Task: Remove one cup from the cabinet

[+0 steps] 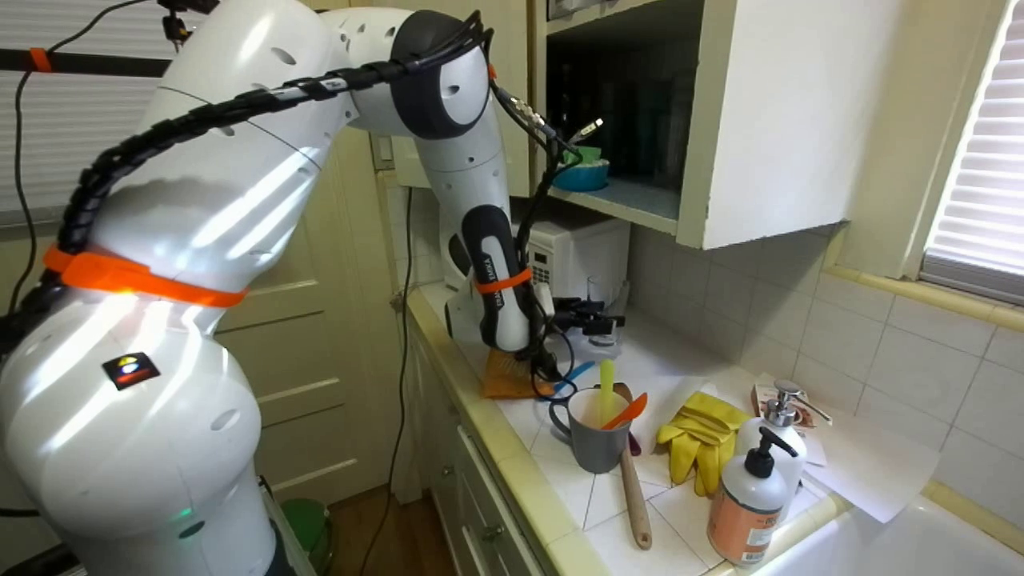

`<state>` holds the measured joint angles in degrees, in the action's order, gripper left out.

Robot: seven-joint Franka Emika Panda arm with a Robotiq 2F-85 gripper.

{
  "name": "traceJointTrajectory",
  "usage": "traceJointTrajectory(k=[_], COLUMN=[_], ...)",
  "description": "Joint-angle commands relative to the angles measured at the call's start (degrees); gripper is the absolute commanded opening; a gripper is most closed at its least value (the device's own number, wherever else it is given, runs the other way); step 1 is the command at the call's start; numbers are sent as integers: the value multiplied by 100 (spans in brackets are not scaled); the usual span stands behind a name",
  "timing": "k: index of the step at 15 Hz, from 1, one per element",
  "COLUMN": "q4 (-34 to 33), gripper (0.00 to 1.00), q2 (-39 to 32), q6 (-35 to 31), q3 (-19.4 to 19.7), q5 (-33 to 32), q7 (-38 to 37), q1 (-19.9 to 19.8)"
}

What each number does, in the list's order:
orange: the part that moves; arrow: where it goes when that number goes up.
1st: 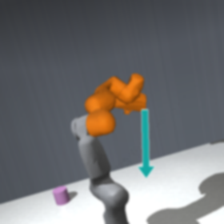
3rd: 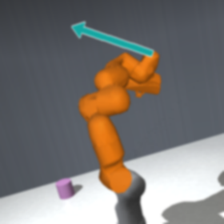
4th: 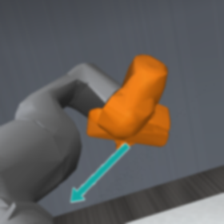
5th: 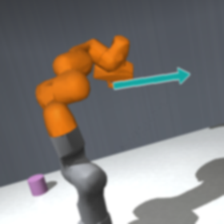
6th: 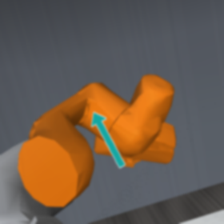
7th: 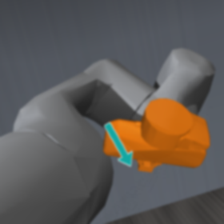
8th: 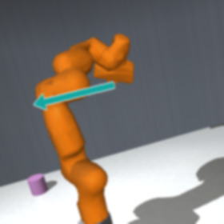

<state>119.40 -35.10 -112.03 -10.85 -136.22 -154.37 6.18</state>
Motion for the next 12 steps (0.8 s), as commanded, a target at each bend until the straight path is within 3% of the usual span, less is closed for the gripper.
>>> traceJointTrajectory(k=[1,12], q4=[-359,-606], gripper=[61,61], q2=[-326,-338], q6=[-1,-630], q3=[-17,-79], q5=[-82,119], q7=[-117,39], q1=[-94,-269])
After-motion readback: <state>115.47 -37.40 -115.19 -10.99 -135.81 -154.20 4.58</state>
